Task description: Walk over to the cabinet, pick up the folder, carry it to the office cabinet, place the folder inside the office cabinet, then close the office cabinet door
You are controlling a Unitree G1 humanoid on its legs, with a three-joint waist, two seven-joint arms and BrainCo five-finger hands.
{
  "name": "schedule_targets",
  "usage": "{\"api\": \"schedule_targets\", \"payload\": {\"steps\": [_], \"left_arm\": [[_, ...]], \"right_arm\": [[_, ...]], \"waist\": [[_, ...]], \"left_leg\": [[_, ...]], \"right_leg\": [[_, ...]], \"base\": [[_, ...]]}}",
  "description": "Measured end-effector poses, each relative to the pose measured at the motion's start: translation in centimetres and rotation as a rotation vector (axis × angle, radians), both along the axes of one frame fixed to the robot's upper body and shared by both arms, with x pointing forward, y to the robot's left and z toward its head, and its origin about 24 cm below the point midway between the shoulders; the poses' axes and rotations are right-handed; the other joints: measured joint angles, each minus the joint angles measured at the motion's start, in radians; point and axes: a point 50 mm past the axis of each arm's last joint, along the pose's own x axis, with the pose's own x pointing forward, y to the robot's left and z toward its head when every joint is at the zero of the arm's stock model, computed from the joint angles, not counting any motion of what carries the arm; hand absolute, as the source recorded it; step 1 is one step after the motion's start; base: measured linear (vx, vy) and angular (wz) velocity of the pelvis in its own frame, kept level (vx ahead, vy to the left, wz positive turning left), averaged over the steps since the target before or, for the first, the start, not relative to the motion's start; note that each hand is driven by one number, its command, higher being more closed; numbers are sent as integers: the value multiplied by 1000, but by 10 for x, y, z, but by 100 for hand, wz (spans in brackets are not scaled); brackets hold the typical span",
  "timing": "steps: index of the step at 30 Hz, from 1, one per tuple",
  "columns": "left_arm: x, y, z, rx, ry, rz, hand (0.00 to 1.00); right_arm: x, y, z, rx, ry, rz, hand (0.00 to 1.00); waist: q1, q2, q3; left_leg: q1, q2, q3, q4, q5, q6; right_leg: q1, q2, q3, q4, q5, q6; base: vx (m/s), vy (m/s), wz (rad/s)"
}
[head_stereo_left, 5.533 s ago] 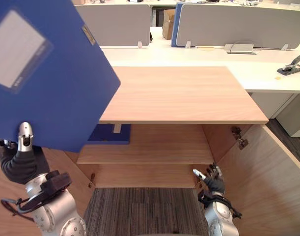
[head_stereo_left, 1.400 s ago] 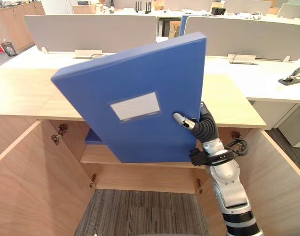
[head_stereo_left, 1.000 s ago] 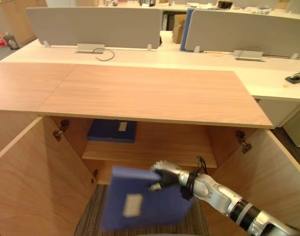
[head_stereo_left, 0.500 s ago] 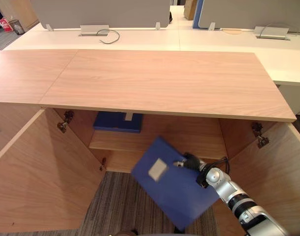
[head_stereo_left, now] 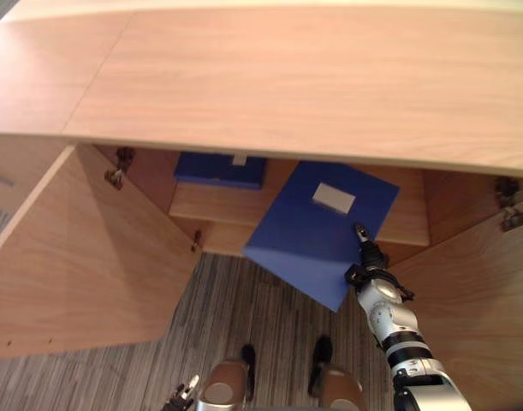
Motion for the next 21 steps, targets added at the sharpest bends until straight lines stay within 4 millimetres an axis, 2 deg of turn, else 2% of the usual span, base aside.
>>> {"api": "schedule_targets", "payload": {"steps": [1,2,4,5,10,13,15,17,18,21], "left_arm": [[1,0,1,3,-4,9,0],[4,0,3,8,-16,23,0],[6,1,4,15,-24,48,0],[6,1,4,15,-21,65,0],[7,2,4,39,-3,107,0],[8,2,5,50,1,117,0],[12,1,5,54,0,127,0],[15,1,5,63,3,149,0],[15,2,5,68,5,156,0],[15,1,4,84,30,190,0]], "right_arm": [[1,4,5,37,-26,-4,100],[4,13,16,108,-87,-9,100],[7,26,34,221,-186,-23,100],[8,32,44,284,-239,-36,100],[17,36,67,475,-324,-154,100],[31,34,95,516,-390,-173,100],[44,30,128,543,-474,-173,100],[52,14,165,551,-578,-204,100],[53,9,174,564,-606,-218,100],[54,-17,223,659,-766,-299,100]], "waist": [[-2,3,4],[0,6,14],[9,4,35],[14,4,38],[19,6,80],[25,6,101],[37,7,121],[54,7,132],[55,8,136],[60,5,143]], "left_leg": [[-26,2,4,49,-28,4],[-66,7,14,126,-83,11],[-125,0,26,237,-135,19],[-168,-4,35,290,-167,34],[-303,-20,44,457,-214,36],[-397,-27,46,532,-230,33],[-462,-25,42,565,-231,31],[-517,-21,32,594,-233,28],[-527,-21,27,599,-233,27],[-592,-24,16,625,-233,26]], "right_leg": [[-29,-6,3,58,-27,0],[-80,-17,11,154,-75,2],[-151,-39,37,279,-130,13],[-199,-54,55,335,-158,20],[-340,-92,86,505,-201,23],[-441,-102,107,579,-219,22],[-504,-102,110,605,-219,21],[-550,-101,103,625,-220,19],[-556,-101,99,628,-220,18],[-609,-107,89,644,-220,17]], "base": [[-194,4,18],[-196,20,8],[-209,51,-3],[-209,68,-11],[-132,47,4],[-53,19,9],[-53,-1,4],[-39,-9,9],[-15,-5,11],[-7,9,10]]}}
